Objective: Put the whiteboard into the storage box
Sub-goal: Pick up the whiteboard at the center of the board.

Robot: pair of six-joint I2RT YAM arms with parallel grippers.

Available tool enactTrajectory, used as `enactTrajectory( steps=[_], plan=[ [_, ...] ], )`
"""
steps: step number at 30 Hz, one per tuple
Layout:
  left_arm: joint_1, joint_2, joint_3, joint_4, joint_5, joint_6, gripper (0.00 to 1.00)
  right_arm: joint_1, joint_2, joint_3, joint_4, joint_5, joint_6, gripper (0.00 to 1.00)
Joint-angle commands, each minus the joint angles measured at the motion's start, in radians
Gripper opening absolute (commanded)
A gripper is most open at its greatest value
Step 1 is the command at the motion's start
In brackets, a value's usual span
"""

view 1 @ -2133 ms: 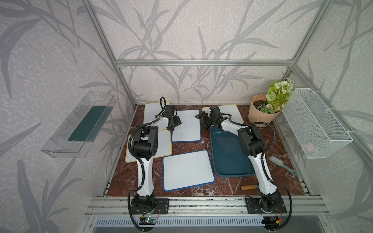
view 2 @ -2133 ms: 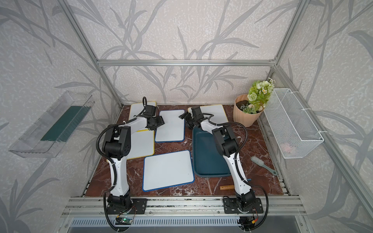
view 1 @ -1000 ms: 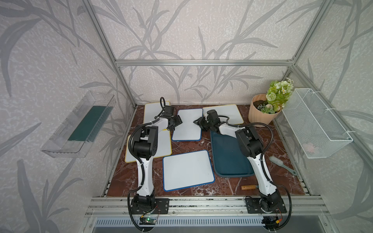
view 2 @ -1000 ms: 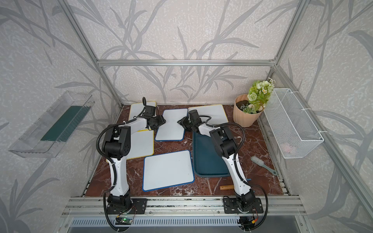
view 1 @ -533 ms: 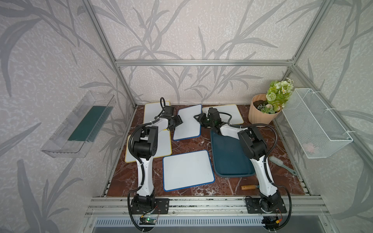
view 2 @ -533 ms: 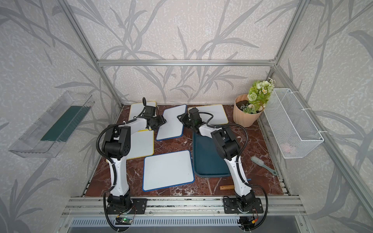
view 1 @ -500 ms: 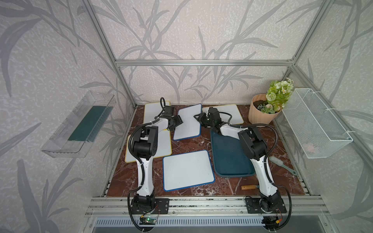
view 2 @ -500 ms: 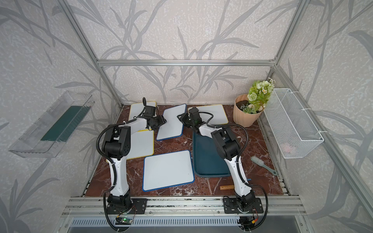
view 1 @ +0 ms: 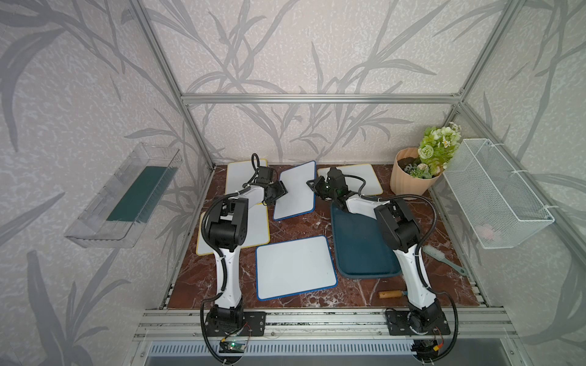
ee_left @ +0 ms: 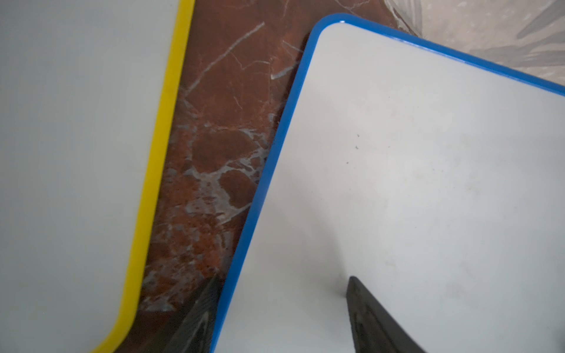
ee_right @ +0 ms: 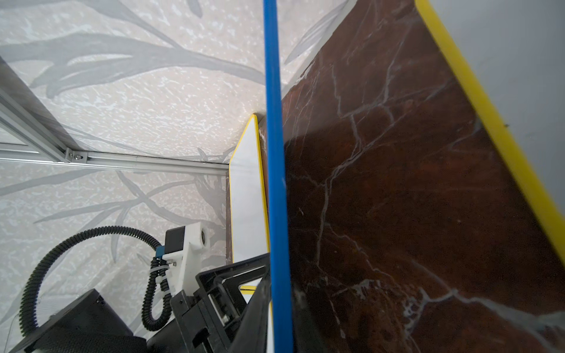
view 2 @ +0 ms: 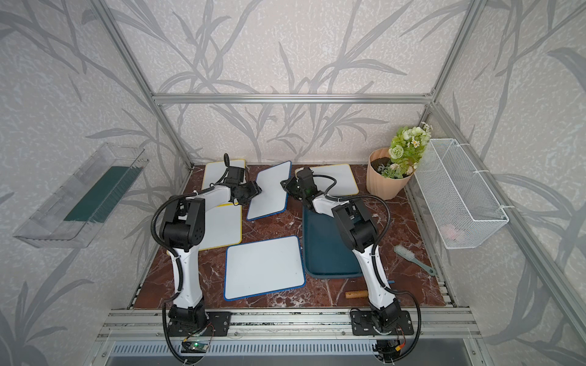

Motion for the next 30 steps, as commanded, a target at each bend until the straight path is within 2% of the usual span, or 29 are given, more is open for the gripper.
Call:
enactTrajectory(
  steps=[1,13,19,25,30],
  plan=[
    [-0.034,0.034,-0.056,-0.176,0.093,-0.034,0.68,0.024,-0.063,0.011,0.062,0.015,-0.014,0.12],
    [-0.027,-0.047,0.012,-0.207,0.11,-0.041,0.68,0.022,-0.1,0.016,0.033,0.019,-0.07,0.01],
    [-0.029,-0.113,0.01,-0.244,0.1,-0.015,0.68,0.004,-0.136,0.042,-0.001,-0.004,-0.114,0.0],
    [-0.051,-0.193,-0.031,-0.271,0.052,0.02,0.68,-0.027,-0.233,0.028,-0.041,-0.01,-0.185,0.0],
    [-0.084,-0.261,-0.058,-0.294,0.004,0.048,0.68,-0.079,-0.349,0.006,-0.126,-0.071,-0.251,0.0]
  ],
)
